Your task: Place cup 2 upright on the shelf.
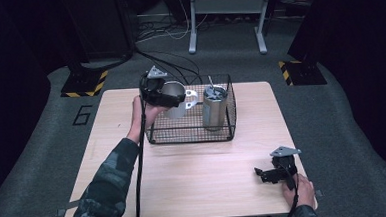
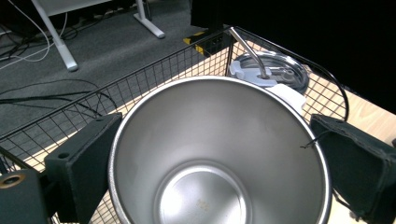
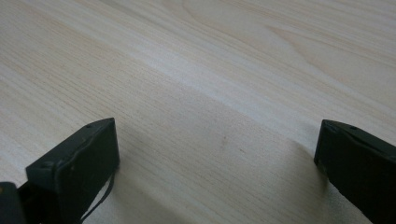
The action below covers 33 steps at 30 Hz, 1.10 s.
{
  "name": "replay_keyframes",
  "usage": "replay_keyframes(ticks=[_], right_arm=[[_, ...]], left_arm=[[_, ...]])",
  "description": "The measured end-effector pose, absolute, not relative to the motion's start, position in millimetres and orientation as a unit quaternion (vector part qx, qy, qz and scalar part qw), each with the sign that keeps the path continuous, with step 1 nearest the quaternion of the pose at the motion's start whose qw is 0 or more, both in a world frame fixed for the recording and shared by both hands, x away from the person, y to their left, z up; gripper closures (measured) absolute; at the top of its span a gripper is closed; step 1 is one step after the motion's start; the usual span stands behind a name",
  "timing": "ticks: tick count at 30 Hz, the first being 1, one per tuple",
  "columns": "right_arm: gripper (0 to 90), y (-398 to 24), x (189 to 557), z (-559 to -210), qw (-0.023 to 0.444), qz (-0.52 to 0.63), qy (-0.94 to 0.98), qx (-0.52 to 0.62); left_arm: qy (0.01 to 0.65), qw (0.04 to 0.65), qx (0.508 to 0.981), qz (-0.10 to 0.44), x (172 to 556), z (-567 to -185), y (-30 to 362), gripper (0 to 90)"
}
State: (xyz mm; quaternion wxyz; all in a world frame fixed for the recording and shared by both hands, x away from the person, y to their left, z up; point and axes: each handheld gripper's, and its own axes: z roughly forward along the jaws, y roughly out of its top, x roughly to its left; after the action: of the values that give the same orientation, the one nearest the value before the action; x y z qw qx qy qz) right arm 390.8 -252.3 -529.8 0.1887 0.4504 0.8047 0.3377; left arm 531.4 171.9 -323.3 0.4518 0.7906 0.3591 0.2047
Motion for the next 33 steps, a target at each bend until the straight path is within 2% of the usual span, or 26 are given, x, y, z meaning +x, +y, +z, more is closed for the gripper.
replay_keyframes(ticks=[33], right_arm=[[0.0,-252.3,390.8,-529.8,0.189,0.338,0.805,0.451]], left_arm=[[0.403,0.416,0.796,0.176,572.2,-365.3,164.0,6.3]])
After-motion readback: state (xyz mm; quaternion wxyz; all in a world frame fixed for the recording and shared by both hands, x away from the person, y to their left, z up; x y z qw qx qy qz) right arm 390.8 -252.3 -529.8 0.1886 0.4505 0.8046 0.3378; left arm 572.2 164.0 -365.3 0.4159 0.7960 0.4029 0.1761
